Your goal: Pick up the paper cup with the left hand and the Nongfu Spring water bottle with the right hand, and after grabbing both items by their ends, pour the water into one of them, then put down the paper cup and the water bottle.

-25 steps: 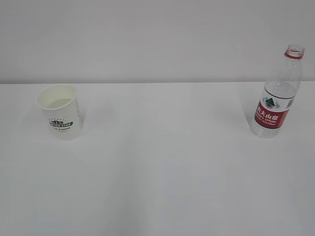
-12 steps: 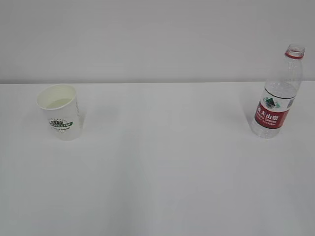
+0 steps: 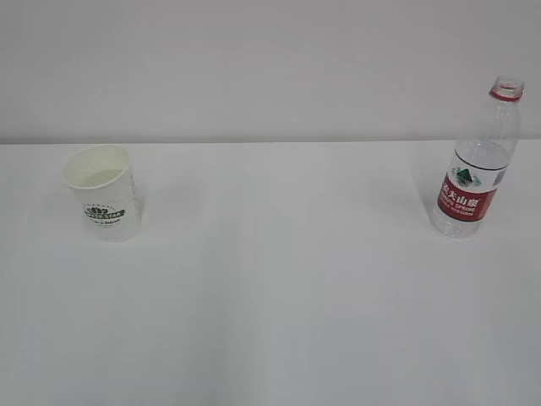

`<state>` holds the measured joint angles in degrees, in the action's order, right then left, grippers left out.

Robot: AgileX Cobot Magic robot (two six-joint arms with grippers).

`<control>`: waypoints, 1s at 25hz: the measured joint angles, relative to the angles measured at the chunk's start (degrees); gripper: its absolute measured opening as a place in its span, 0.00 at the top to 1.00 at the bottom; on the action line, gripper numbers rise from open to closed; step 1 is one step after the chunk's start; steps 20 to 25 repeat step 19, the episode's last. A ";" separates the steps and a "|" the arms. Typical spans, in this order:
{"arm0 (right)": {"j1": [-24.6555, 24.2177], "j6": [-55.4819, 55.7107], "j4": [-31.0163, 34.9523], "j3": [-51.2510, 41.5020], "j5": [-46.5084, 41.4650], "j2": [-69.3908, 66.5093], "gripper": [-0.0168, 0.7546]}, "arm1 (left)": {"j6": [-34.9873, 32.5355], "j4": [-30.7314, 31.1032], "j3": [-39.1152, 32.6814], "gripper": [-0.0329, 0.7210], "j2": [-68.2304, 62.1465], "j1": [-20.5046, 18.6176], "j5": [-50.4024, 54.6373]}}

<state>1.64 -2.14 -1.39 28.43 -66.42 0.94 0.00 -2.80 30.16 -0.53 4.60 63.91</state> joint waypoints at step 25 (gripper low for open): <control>0.00 0.11 0.00 0.00 0.21 0.00 0.22 | 0.00 -0.09 0.00 0.38 0.00 0.00 -0.27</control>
